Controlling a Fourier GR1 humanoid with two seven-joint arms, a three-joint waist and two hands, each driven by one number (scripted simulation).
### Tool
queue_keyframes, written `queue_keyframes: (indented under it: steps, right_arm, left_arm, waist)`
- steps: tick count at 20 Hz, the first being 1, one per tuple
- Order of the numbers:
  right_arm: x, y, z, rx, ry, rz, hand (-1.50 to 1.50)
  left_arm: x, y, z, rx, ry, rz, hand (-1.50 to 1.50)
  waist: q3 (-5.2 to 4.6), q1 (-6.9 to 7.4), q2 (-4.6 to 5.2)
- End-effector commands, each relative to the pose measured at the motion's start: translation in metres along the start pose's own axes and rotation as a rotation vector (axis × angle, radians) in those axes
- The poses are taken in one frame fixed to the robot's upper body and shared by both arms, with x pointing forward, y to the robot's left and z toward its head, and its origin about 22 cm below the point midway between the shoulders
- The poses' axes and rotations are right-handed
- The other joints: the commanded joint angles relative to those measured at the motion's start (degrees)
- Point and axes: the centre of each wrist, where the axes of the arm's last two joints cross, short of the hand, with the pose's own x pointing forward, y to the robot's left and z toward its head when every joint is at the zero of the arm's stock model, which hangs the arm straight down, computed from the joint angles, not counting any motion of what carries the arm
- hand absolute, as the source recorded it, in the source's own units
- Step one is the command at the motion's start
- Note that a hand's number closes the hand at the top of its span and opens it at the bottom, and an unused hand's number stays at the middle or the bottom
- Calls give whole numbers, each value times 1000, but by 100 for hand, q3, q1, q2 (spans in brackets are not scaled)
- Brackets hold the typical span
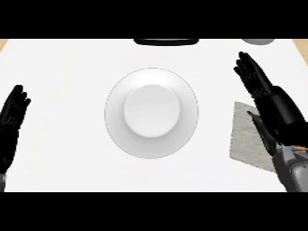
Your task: Pick the eggplant from the placemat and place it in the plate
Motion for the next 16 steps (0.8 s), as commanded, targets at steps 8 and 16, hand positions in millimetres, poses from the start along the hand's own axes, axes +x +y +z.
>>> queue_keyframes:
  steps: [8, 16]
  right_arm:
    - [-15, -13, -25, 416, 292, 584, 150]
    - [-115, 52, 47, 45, 310, 48, -150]
  left_arm:
    - [45, -25, -28, -176, -158, 72, 0]
    - [59, -18, -52, -202, -163, 104, 0]
  waist:
    - [-77, 112, -15]
    - [40, -38, -23]
